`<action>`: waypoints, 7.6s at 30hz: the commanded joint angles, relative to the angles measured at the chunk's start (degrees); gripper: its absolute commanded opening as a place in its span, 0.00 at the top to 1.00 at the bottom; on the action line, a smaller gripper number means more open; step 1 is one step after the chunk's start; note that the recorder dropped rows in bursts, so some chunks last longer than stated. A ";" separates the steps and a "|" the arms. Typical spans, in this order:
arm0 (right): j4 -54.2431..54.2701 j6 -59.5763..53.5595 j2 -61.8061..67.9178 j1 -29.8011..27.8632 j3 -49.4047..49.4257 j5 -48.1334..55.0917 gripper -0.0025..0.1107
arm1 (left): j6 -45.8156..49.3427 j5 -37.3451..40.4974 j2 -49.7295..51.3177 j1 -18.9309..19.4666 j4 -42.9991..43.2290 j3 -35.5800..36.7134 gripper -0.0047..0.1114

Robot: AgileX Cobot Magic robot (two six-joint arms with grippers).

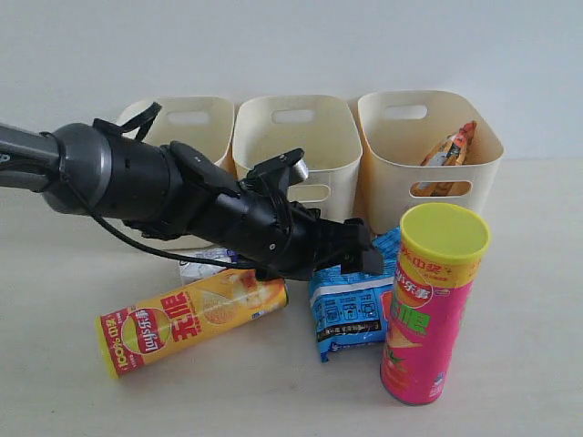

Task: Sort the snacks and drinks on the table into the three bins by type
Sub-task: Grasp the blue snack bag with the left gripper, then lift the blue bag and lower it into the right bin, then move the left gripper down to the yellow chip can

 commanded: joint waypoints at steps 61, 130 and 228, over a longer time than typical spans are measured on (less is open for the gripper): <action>0.09 0.00 -0.27 -0.47 0.28 -0.49 0.98 | -0.14 2.10 5.21 -2.11 -4.90 -5.86 0.92; 0.09 0.00 -0.27 -0.47 0.28 -0.51 0.98 | 12.82 -31.00 16.86 -8.28 0.24 -44.30 0.92; 0.09 0.00 -0.27 -0.47 0.28 -0.51 0.98 | -8.33 37.29 -27.63 -8.81 53.48 -3.97 0.92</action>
